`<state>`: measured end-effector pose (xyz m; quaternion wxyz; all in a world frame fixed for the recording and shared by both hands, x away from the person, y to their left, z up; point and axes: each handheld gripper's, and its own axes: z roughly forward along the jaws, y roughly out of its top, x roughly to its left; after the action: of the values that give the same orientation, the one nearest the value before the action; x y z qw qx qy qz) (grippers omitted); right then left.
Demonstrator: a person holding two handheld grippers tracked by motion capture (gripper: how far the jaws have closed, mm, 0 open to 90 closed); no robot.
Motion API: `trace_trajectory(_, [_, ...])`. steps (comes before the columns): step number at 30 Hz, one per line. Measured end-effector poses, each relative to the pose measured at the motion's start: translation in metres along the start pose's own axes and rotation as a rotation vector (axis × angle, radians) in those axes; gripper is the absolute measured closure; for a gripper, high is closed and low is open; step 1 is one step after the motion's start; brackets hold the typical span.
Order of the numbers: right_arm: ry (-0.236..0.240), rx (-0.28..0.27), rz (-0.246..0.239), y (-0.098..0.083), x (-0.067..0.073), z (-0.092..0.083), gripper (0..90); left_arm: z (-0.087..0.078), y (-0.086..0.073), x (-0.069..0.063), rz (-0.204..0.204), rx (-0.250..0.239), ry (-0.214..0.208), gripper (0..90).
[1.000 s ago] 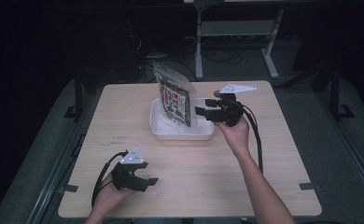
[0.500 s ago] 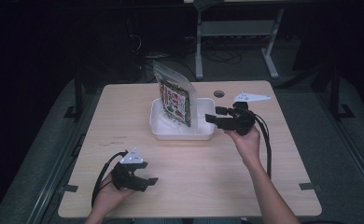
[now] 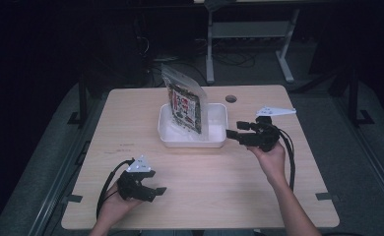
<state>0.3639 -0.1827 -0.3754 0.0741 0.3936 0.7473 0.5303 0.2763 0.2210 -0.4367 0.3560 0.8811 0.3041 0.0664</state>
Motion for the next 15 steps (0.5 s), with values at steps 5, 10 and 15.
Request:
trace_trajectory(5, [-0.008,0.008,0.018,-0.009,-0.005,-0.007,31.5,0.000,0.000,0.000,0.000,0.000,0.000,24.7])
trace_trajectory(10, [-0.017,0.009,0.032,-0.017,-0.009,-0.017,31.2,0.000,0.000,0.000,0.001,-0.001,0.000,24.7])
trace_trajectory(15, [-0.021,0.019,0.036,-0.022,-0.011,-0.023,30.6,-0.001,0.000,0.000,-0.003,-0.005,0.003,24.7])
